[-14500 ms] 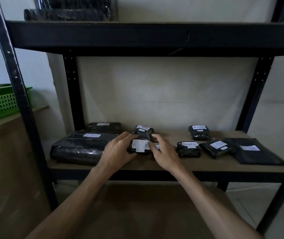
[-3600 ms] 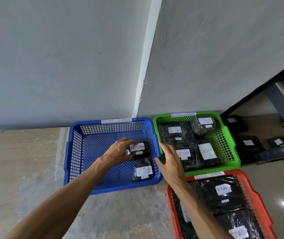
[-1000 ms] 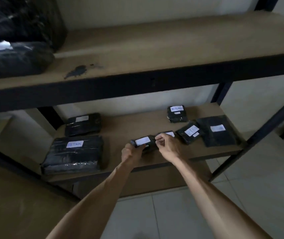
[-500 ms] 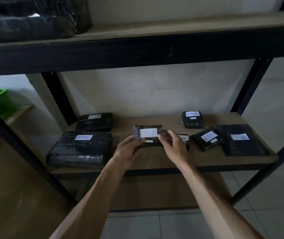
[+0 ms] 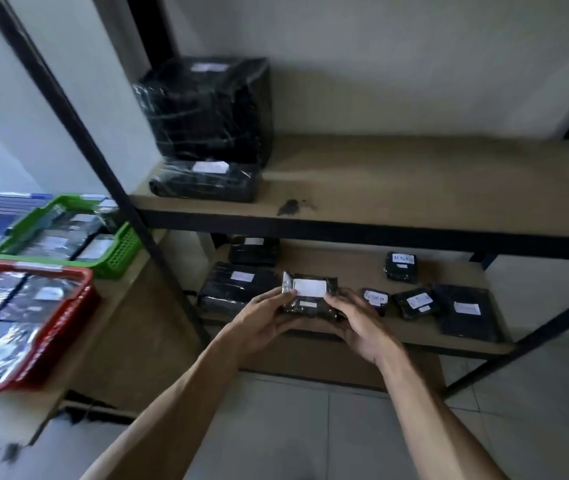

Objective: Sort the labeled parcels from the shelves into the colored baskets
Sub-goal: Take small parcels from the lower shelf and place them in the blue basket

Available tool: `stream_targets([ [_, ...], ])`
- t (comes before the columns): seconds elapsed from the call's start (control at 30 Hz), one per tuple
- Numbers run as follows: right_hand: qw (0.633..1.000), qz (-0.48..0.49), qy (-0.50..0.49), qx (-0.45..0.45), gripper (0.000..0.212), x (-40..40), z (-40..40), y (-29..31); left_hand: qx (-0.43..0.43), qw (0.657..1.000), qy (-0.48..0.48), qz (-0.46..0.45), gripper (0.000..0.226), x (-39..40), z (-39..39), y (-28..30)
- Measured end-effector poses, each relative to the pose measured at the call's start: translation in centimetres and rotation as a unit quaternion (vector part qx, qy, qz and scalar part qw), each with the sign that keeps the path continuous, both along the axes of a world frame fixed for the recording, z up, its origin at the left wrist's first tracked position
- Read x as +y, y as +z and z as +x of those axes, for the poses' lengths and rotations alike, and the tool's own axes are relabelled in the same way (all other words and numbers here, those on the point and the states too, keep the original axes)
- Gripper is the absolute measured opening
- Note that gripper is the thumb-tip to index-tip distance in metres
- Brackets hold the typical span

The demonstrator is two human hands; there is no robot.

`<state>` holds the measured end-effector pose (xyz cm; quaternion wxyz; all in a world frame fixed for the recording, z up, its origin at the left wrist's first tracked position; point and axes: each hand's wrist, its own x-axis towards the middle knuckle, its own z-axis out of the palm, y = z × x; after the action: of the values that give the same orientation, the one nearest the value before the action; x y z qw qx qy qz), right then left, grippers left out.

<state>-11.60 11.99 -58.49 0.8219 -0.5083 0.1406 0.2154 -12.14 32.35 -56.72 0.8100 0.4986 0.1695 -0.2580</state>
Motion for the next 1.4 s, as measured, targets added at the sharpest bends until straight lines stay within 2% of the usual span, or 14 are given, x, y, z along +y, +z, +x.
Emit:
stream_targets([
  [0.2, 0.996, 0.029, 0.076, 0.046, 0.027, 3.5, -4.2, 8.8, 0.029, 0.998, 0.034, 0.04, 0.029, 4.0, -6.1, 8.4],
  [0.43, 0.992, 0.043, 0.113, 0.032, 0.034, 10.5, -6.1, 14.5, -0.014, 0.996, 0.076, 0.043, 0.029, 10.9, -9.5, 14.3],
  [0.67, 0.991, 0.062, 0.115, 0.002, 0.03, 20.9, -6.7, 17.0, -0.047, 0.993, 0.11, 0.016, 0.03, 20.9, -11.1, 16.5],
  [1.07, 0.994, 0.051, 0.083, -0.047, 0.031, 46.5, -7.5, 21.1, -0.128, 0.984, 0.123, 0.015, 0.027, 46.0, -12.0, 20.3],
  [1.23, 0.994, 0.014, 0.081, -0.072, 0.031, 56.0, -5.0, 21.6, -0.147, 0.976, 0.158, 0.025, 0.027, 54.8, -10.4, 20.5],
  [1.4, 0.992, -0.039, 0.081, -0.088, 0.029, 64.4, -0.2, 20.2, -0.117, 0.973, 0.186, 0.077, 0.037, 63.0, -5.9, 19.5],
])
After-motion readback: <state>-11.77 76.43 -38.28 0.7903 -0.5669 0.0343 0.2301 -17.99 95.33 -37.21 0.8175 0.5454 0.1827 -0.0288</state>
